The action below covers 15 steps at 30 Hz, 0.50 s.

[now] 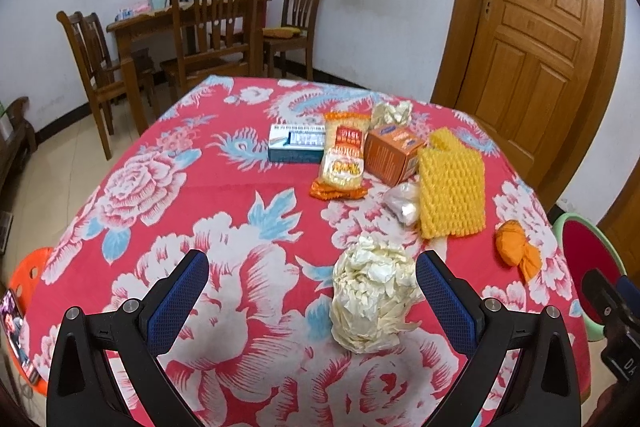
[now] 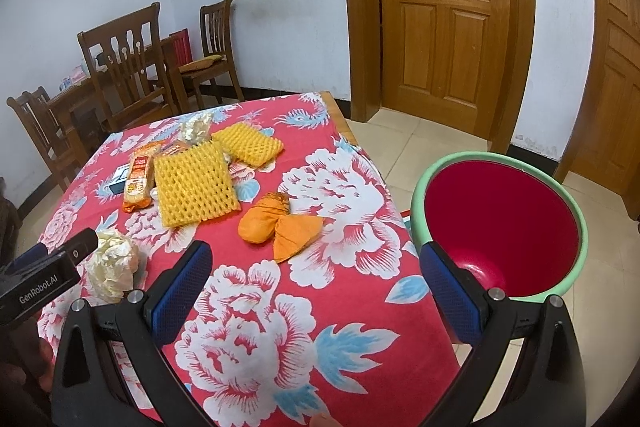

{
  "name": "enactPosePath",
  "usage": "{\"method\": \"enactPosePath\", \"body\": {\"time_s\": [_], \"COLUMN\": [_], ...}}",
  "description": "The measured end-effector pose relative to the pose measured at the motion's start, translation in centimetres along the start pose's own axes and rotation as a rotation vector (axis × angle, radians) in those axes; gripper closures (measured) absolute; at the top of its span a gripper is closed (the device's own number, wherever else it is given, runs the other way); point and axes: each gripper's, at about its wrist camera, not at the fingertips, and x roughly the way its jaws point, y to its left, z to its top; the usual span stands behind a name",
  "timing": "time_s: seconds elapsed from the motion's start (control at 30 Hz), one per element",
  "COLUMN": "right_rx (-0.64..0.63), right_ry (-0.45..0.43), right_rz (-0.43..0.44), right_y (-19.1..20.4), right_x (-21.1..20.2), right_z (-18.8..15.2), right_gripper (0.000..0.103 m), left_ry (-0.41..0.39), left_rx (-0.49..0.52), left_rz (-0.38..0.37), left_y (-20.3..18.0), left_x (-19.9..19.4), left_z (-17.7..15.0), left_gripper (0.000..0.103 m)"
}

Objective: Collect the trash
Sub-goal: 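Grasp the crumpled foil ball with the left gripper while the right gripper grasps the orange cloth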

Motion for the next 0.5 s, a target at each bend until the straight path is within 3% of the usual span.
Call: {"method": "enactPosePath", "body": {"time_s": [0.33,0.5], "right_rx": [-0.001,-0.009], "right_ry": [0.043,0.063], "right_rz": [0.007,0.010], "right_y": [-0.4,-0.2], "right_x": [1.4,2.2], "right_z": [0.0,0.2], "right_gripper": [0.001,0.001], "left_ry": [0.065,0.085], "left_rx": [0.030,0.053], "left_rz": [-0.044,-0.074], "left_y": [-0.8,-1.4], "left_x": [1.6,2.0], "left_z": [-0.3,-0.5], "left_gripper": [0.001,0.007]}}
